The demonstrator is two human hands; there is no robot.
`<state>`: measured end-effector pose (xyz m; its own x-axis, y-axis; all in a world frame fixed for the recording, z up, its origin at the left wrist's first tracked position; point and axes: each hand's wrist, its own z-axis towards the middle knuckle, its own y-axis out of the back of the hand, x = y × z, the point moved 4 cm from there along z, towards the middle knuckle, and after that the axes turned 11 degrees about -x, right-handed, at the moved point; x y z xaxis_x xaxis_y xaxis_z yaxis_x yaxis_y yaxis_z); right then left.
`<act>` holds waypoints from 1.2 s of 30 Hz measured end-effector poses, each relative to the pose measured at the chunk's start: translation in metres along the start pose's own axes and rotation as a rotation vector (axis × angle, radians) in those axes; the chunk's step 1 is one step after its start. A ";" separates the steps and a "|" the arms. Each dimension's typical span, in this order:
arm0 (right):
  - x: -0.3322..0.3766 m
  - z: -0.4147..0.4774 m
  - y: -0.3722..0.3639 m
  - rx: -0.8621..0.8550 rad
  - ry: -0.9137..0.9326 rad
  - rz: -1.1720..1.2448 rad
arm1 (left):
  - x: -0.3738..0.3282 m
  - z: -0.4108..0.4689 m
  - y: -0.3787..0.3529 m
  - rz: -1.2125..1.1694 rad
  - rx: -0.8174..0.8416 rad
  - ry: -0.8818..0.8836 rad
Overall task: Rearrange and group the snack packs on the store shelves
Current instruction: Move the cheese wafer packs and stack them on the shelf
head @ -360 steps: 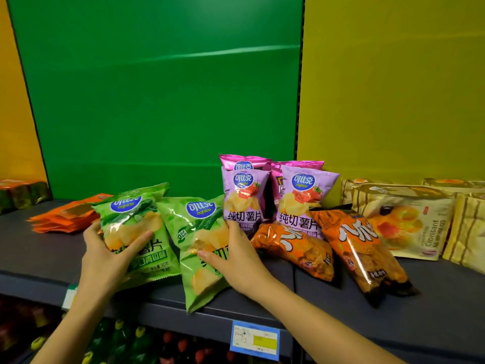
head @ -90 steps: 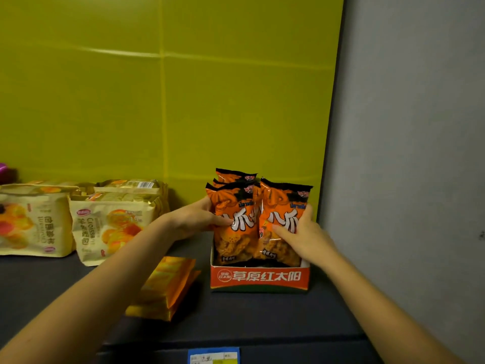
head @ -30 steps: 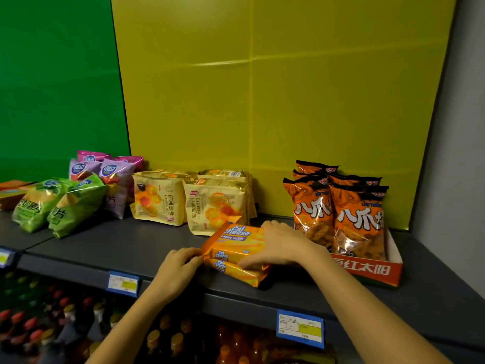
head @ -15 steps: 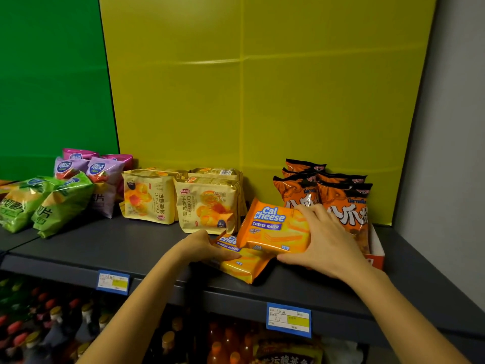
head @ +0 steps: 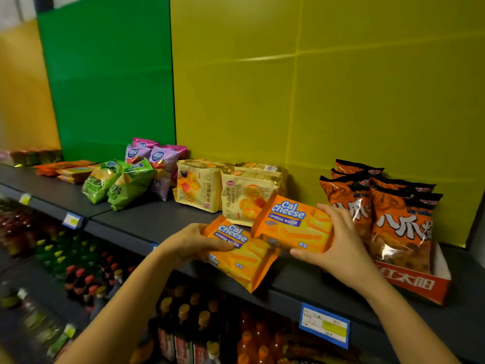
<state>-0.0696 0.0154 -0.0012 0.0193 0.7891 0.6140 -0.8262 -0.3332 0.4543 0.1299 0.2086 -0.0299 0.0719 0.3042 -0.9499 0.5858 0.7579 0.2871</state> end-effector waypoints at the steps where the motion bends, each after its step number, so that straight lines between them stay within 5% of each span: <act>1: 0.005 0.001 -0.009 0.011 0.011 0.029 | 0.003 -0.007 0.020 -0.036 -0.067 -0.033; 8: 0.069 0.015 -0.098 0.109 0.094 0.197 | 0.049 -0.059 0.188 -0.326 -0.589 -0.165; 15: 0.161 0.011 -0.234 0.182 0.228 0.285 | 0.117 -0.086 0.323 -0.407 -0.842 -0.180; 27: 0.289 0.010 -0.433 0.353 0.189 0.326 | 0.181 -0.088 0.518 -0.304 -0.917 -0.237; 36: 0.326 0.049 -0.555 0.324 0.173 0.271 | 0.220 -0.022 0.622 -0.283 -0.913 -0.206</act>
<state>0.4228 0.4326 -0.0214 -0.2902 0.7164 0.6345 -0.5692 -0.6622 0.4873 0.4922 0.7591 -0.0578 0.2156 0.0010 -0.9765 -0.2406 0.9692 -0.0521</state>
